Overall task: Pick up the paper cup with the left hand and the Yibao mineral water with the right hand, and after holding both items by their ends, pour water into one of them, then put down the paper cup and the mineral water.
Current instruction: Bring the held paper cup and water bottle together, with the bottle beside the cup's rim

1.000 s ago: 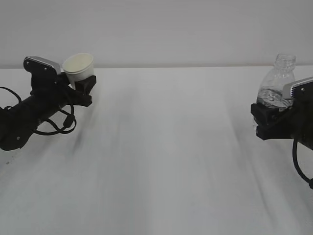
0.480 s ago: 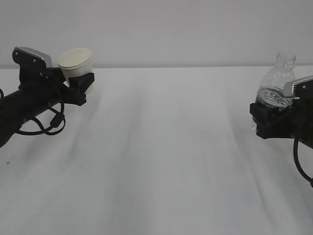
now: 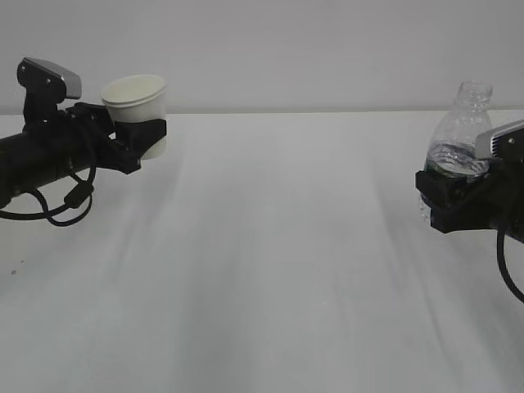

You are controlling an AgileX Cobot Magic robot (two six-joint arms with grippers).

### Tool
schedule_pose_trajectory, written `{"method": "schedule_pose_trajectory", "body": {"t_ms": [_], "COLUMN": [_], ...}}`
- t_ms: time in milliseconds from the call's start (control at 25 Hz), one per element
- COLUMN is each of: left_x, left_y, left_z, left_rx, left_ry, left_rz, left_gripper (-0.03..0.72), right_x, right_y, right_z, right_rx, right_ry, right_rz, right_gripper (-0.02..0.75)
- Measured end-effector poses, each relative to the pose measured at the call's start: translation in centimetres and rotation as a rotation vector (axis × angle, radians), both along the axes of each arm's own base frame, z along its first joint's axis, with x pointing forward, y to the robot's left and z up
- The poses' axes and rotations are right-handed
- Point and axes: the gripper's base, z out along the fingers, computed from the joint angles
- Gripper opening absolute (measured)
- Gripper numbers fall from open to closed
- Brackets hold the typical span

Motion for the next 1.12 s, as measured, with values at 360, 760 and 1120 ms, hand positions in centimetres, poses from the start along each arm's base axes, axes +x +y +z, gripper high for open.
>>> {"method": "schedule_pose_trajectory", "body": {"t_ms": [360, 760, 1120], "left_x": [-1.9, -6.6, -9.6], "left_y": [-0.1, -0.3, -0.8], "left_z": [2.8, 1.4, 2.6], "left_rx": [0.029, 0.033, 0.071], "left_ry": [0.019, 0.098, 0.063], "left_rz": [-0.050, -0.158, -0.304], "left_gripper": [0.431, 0.430, 0.430], "right_x": [-0.5, -1.0, -1.1], "right_y": [0.0, -0.1, 0.2], "right_z": [1.8, 2.5, 2.5], "right_rx": [-0.013, -0.021, 0.010], "right_ry": [-0.020, -0.007, 0.007], "right_rz": [0.006, -0.005, 0.022], "right_gripper": [0.435, 0.435, 0.435]}}
